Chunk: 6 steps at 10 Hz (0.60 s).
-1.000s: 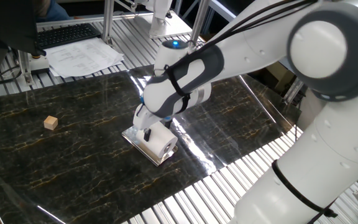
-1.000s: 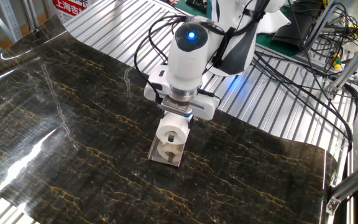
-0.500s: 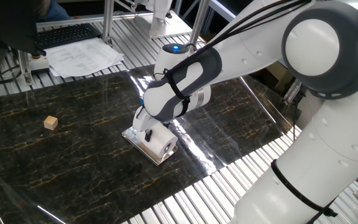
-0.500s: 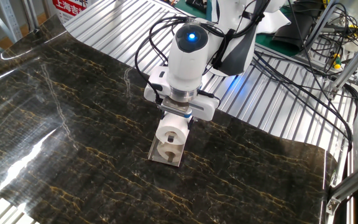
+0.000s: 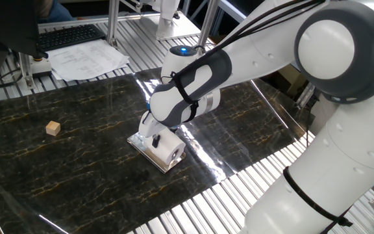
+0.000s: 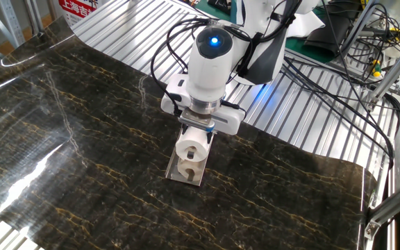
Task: Take the roll of paper down from the shelf
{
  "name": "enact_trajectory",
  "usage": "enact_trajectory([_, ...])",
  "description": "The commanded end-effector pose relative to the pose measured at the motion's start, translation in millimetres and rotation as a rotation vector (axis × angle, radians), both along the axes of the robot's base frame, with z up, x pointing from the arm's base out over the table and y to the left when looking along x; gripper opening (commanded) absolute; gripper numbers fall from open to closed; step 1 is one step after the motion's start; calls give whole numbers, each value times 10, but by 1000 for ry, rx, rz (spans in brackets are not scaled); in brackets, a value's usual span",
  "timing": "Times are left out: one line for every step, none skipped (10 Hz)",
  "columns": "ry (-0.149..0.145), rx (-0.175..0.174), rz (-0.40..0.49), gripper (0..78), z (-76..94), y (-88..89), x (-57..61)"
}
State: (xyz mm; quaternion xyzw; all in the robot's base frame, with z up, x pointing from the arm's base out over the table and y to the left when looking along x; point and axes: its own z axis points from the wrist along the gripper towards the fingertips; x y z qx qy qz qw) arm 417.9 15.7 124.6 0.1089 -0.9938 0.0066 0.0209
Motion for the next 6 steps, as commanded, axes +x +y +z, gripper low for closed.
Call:
enact_trajectory([-6, 0, 0, 14, -6, -1, -4])
enact_trajectory([-6, 0, 0, 14, -6, -1, -4])
enact_trajectory([18, -22, -65, 14, 317, 170, 28])
enact_trajectory([18, -22, -66, 14, 321, 171, 32])
enact_trajectory([19, -22, -69, 14, 339, 175, 32])
enact_trajectory([20, -22, -73, 14, 358, 185, 31])
